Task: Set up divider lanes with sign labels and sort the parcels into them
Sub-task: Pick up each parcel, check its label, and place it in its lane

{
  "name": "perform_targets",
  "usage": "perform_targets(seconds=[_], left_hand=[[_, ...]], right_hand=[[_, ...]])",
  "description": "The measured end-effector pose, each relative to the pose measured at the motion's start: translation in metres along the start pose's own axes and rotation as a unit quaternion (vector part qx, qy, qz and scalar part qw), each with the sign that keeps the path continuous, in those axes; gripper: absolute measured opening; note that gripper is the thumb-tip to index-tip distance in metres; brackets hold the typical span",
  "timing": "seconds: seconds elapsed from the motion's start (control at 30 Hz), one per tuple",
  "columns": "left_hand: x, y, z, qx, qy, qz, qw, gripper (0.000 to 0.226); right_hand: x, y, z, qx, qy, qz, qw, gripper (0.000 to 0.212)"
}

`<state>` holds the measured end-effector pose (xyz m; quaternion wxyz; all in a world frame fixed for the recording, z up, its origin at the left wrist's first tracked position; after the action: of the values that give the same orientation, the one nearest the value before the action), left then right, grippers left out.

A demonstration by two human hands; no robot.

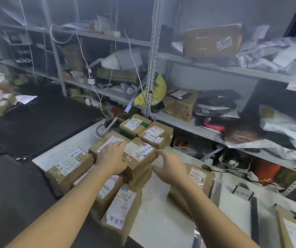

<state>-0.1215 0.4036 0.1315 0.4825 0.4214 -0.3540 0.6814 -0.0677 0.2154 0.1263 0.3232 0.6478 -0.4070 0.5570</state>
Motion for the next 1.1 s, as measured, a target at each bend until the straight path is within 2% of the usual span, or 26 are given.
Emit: perform_targets(seconds=[0.13,0.3,0.43,0.6,0.67,0.83,0.97,1.1], left_hand=[[-0.009,-0.036,-0.028,0.029,0.009,-0.008,0.999,0.075],[-0.041,-0.076,-0.053,0.076,0.102,-0.075,0.989,0.077],[-0.071,-0.098,-0.064,0.100,0.176,-0.112,0.973,0.069],[-0.093,-0.117,-0.077,0.098,0.228,-0.139,0.959,0.069],[-0.103,-0.121,-0.092,0.110,0.260,-0.153,0.947,0.072],[-0.113,-0.125,-0.103,0.084,0.356,-0.180,0.913,0.051],[-0.104,-0.128,-0.104,0.038,0.409,-0.174,0.895,0.071],[-0.084,-0.135,-0.086,-0.013,0.454,-0.168,0.875,0.074]], right_hand=[[-0.033,-0.050,0.000,-0.022,-0.053,-0.012,0.998,0.063],[-0.080,-0.090,0.004,-0.090,-0.119,-0.036,0.988,0.061],[-0.105,-0.101,0.006,-0.164,-0.200,-0.035,0.965,0.049],[-0.129,-0.095,-0.005,-0.226,-0.292,-0.035,0.929,0.066],[-0.135,-0.090,-0.008,-0.258,-0.320,-0.023,0.911,0.059],[-0.144,-0.077,-0.026,-0.319,-0.433,0.014,0.843,0.057],[-0.132,-0.073,-0.034,-0.325,-0.475,0.055,0.815,0.058],[-0.103,-0.068,-0.031,-0.311,-0.490,0.097,0.809,0.064]])
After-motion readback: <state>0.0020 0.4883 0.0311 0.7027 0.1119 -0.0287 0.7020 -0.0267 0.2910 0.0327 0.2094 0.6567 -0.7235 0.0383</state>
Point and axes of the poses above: each hand's wrist, its own y-axis away from the middle knuckle, its own x-axis out of the back of the hand, z = x × y, the point moved 8 cm from there along -y, towards the middle knuckle, and after that the axes turned 14 degrees about y, right-handed, at the moved point
